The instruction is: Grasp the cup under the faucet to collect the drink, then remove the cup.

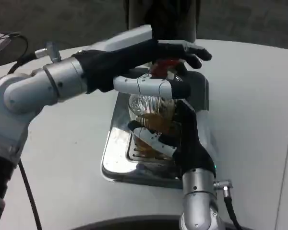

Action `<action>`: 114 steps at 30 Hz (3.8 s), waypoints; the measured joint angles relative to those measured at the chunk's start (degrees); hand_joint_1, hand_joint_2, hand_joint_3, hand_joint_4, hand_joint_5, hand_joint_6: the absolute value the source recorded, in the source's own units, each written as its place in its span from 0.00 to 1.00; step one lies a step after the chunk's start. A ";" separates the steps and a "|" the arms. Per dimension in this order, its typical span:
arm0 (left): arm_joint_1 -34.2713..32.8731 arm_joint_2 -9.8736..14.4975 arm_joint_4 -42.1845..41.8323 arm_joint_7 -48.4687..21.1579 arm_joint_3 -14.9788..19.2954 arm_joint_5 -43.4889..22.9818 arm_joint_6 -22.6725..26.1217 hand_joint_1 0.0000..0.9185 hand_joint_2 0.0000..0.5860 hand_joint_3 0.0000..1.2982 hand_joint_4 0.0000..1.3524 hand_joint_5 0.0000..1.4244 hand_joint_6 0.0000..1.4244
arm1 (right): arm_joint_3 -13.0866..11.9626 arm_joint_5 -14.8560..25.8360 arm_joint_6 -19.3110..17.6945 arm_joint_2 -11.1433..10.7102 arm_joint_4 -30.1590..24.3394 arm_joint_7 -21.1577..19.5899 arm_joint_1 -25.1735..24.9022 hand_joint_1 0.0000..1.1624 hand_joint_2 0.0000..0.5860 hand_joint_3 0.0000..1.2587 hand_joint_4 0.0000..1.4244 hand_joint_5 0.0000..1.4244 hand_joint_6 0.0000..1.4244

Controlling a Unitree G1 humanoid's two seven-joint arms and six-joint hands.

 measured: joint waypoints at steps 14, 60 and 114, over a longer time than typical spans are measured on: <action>1.99 -1.08 0.24 1.55 4.85 -3.55 0.55 0.00 0.00 0.15 0.18 0.27 0.16 | 0.18 0.59 0.15 0.11 -2.39 -1.41 1.59 0.69 0.42 0.44 0.45 0.50 0.18; 32.41 1.73 -32.85 9.00 22.62 -12.77 16.47 0.00 0.01 0.20 0.25 0.33 0.23 | -7.95 -3.66 0.50 -7.15 -38.66 9.71 29.60 0.71 0.38 0.57 0.57 0.63 0.26; 71.49 -1.74 -66.27 18.32 21.99 14.11 15.40 0.00 0.07 0.03 0.00 0.00 0.08 | -7.56 -0.59 -6.14 -15.71 -63.27 29.83 51.59 0.71 0.36 0.61 0.60 0.67 0.29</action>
